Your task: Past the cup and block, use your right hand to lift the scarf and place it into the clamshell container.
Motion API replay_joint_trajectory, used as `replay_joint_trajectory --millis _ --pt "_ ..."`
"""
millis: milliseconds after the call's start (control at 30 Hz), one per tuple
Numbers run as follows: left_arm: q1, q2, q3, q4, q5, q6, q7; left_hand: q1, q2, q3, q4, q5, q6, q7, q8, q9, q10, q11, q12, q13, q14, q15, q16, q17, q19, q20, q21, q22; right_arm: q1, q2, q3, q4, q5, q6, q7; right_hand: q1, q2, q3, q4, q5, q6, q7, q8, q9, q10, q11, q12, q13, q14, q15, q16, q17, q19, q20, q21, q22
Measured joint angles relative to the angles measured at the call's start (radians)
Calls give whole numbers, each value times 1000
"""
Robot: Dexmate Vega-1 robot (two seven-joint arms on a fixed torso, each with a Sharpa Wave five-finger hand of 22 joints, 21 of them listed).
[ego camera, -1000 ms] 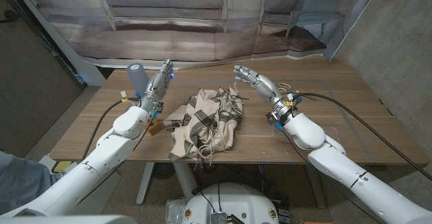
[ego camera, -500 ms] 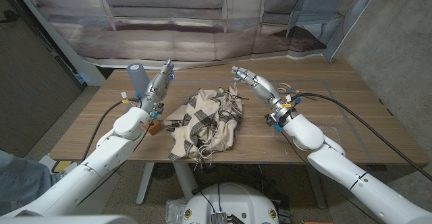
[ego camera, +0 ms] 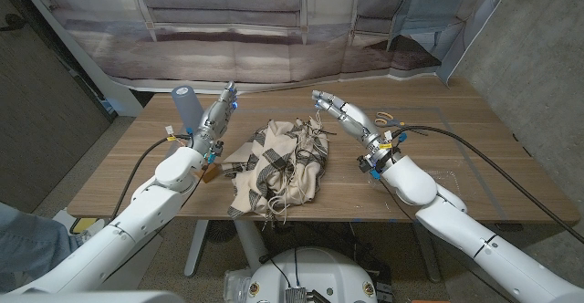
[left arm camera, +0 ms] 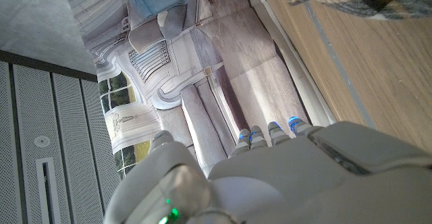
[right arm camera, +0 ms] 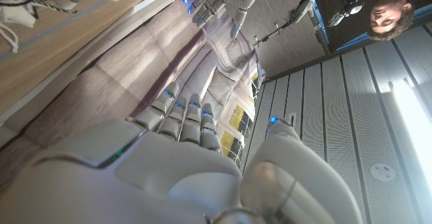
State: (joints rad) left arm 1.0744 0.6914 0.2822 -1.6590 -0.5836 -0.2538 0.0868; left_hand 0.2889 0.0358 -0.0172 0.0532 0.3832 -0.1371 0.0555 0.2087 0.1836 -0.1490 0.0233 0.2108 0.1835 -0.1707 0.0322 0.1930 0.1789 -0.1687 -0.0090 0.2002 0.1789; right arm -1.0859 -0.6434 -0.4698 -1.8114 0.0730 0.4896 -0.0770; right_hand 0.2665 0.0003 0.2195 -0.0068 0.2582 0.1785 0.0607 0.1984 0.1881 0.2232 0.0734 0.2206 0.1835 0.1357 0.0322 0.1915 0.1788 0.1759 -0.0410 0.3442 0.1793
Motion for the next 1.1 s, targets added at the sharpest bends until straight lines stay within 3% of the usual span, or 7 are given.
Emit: replay_joint_trajectory --millis 1100 --pt "3 -2 -2 -18 8 13 12 4 4 -5 0 0 0 0 0 0 5 -5 0 0 0 0 0 0 0 0 0 0 33 -3 -4 5 -178 22 -36 5 5 4 -10 -7 11 -22 0 0 9 -9 0 0 -5 -5 0 0 0 0 -15 0"
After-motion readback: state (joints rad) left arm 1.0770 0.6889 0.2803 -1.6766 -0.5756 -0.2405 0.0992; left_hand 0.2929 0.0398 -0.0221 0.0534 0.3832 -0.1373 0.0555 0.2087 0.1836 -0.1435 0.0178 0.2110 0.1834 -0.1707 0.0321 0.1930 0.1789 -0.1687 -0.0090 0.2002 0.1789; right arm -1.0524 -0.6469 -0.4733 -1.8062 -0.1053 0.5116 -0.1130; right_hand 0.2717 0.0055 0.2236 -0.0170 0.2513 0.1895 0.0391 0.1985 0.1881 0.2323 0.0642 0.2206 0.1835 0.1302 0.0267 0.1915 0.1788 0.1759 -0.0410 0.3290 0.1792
